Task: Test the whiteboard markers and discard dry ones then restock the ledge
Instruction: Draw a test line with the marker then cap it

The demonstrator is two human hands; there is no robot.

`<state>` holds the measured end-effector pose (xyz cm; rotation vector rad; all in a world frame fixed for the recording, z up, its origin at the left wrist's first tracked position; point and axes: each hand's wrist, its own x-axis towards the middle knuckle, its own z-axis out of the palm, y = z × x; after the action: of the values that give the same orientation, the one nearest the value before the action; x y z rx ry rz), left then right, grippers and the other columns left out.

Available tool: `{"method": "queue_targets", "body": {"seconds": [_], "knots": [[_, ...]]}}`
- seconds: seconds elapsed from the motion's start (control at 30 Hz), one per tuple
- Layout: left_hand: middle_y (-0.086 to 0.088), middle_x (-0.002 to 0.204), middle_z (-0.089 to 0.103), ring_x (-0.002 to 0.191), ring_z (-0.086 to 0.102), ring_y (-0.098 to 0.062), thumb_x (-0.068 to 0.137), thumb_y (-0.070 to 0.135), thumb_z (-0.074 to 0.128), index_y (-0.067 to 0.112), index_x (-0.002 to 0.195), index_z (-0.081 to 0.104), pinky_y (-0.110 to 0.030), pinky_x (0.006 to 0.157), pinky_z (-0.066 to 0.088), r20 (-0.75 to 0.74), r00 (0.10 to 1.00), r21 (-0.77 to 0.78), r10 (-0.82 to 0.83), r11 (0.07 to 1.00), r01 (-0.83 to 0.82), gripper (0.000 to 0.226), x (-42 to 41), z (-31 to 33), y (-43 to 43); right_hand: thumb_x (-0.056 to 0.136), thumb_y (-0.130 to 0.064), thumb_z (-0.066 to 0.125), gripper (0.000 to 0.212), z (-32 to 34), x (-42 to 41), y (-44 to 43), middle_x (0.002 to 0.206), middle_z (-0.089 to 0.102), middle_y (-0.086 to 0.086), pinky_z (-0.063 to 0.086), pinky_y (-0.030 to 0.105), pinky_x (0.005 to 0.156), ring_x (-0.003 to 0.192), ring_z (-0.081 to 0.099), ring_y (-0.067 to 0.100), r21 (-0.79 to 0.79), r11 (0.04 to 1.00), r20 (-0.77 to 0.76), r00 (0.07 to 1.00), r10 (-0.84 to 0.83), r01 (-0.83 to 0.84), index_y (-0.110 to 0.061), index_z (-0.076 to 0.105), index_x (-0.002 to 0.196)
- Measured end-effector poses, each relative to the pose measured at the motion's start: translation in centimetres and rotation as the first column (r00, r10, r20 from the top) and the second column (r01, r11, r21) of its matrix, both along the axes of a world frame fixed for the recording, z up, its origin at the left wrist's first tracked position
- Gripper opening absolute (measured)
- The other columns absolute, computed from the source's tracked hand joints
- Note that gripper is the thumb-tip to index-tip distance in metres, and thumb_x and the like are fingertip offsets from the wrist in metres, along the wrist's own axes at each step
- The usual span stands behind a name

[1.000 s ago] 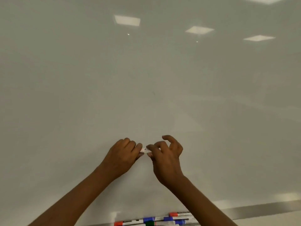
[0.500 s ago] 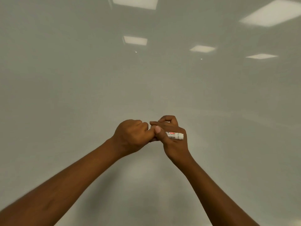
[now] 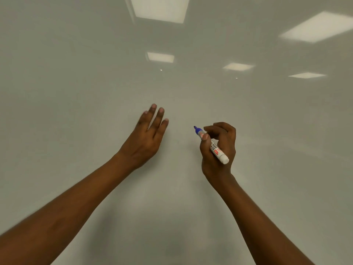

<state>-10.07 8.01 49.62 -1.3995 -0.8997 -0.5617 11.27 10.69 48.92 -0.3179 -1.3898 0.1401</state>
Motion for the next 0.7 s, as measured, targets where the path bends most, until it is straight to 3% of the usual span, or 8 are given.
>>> {"method": "queue_targets", "body": {"seconds": [0.07, 0.13, 0.23, 0.3, 0.4, 0.57, 0.7], "knots": [[-0.039, 0.139, 0.035, 0.128, 0.027, -0.062, 0.094, -0.013, 0.034, -0.013, 0.136, 0.034, -0.071, 0.101, 0.028, 0.126, 0.991, -0.024, 0.053, 0.998, -0.050, 0.042, 0.0, 0.2, 0.9, 0.083, -0.027, 0.056, 0.016, 0.6, -0.2, 0.3, 0.104, 0.048, -0.040, 0.041, 0.011, 0.077, 0.114, 0.049, 0.013, -0.012, 1.000, 0.004, 1.000, -0.008, 0.008, -0.012, 0.062, 0.085], [-0.038, 0.143, 0.030, 0.131, 0.021, -0.062, 0.090, -0.005, 0.035, -0.011, 0.137, 0.031, -0.074, 0.103, 0.019, 0.267, 0.960, -0.055, 0.083, 0.996, -0.071, 0.048, 0.1, 0.1, 1.6, 0.081, -0.021, 0.062, 0.010, 1.1, -0.2, 0.9, 0.104, 0.047, -0.043, 0.044, 0.022, 0.076, 0.118, 0.047, 0.017, 0.032, 0.999, 0.027, 0.999, -0.044, 0.043, -0.011, 0.063, 0.083], [-0.035, 0.150, 0.018, 0.140, 0.010, -0.052, 0.091, 0.034, 0.037, -0.007, 0.142, 0.026, -0.065, 0.111, 0.006, 0.395, 0.912, -0.106, 0.106, 0.992, -0.069, 0.066, 0.2, -0.2, 2.4, 0.077, -0.013, 0.068, 0.006, 1.2, -0.5, 2.3, 0.103, 0.047, -0.044, 0.045, 0.034, 0.074, 0.117, 0.046, 0.013, 0.100, 0.989, 0.055, 0.992, -0.116, 0.110, -0.008, 0.066, 0.078], [-0.034, 0.151, 0.015, 0.141, 0.007, -0.049, 0.092, 0.049, 0.031, -0.006, 0.144, 0.024, -0.060, 0.113, 0.002, 0.409, 0.905, -0.108, 0.118, 0.991, -0.081, 0.075, 0.3, -0.3, 2.6, 0.076, -0.012, 0.068, 0.005, 1.1, -0.8, 3.2, 0.095, 0.052, -0.040, 0.047, 0.042, 0.077, 0.115, 0.046, 0.014, 0.123, 0.981, 0.052, 0.986, -0.158, 0.151, -0.008, 0.067, 0.074], [-0.034, 0.151, 0.015, 0.141, 0.007, -0.049, 0.093, 0.054, 0.028, -0.005, 0.144, 0.022, -0.061, 0.113, 0.004, 0.384, 0.914, -0.105, 0.131, 0.990, -0.098, 0.079, 0.3, -0.4, 2.5, 0.079, -0.018, 0.065, 0.012, 1.0, -1.6, 3.8, 0.079, 0.049, -0.027, 0.045, 0.053, 0.076, 0.115, 0.047, 0.017, 0.140, 0.974, 0.005, 0.983, -0.183, 0.180, -0.009, 0.066, 0.070], [-0.033, 0.152, 0.014, 0.141, 0.006, -0.048, 0.091, 0.056, 0.030, -0.003, 0.144, 0.021, -0.060, 0.113, 0.003, 0.393, 0.909, -0.110, 0.140, 0.988, -0.104, 0.079, 0.5, -0.4, 2.5, 0.079, -0.015, 0.064, 0.019, 0.4, -2.1, 3.8, 0.073, 0.060, -0.012, 0.043, 0.050, 0.075, 0.113, 0.049, 0.020, 0.304, 0.920, 0.052, 0.960, -0.276, 0.248, -0.009, 0.062, 0.061], [-0.033, 0.151, 0.017, 0.140, 0.009, -0.047, 0.090, 0.055, 0.036, -0.002, 0.142, 0.024, -0.061, 0.113, 0.005, 0.398, 0.905, -0.103, 0.152, 0.987, -0.120, 0.078, 0.5, -0.6, 2.6, 0.079, -0.014, 0.064, 0.021, -0.3, -0.3, 4.9, 0.065, 0.057, -0.010, 0.041, 0.049, 0.078, 0.112, 0.051, 0.024, 0.240, 0.920, -0.013, 0.949, -0.316, 0.310, -0.012, 0.060, 0.059]]}}
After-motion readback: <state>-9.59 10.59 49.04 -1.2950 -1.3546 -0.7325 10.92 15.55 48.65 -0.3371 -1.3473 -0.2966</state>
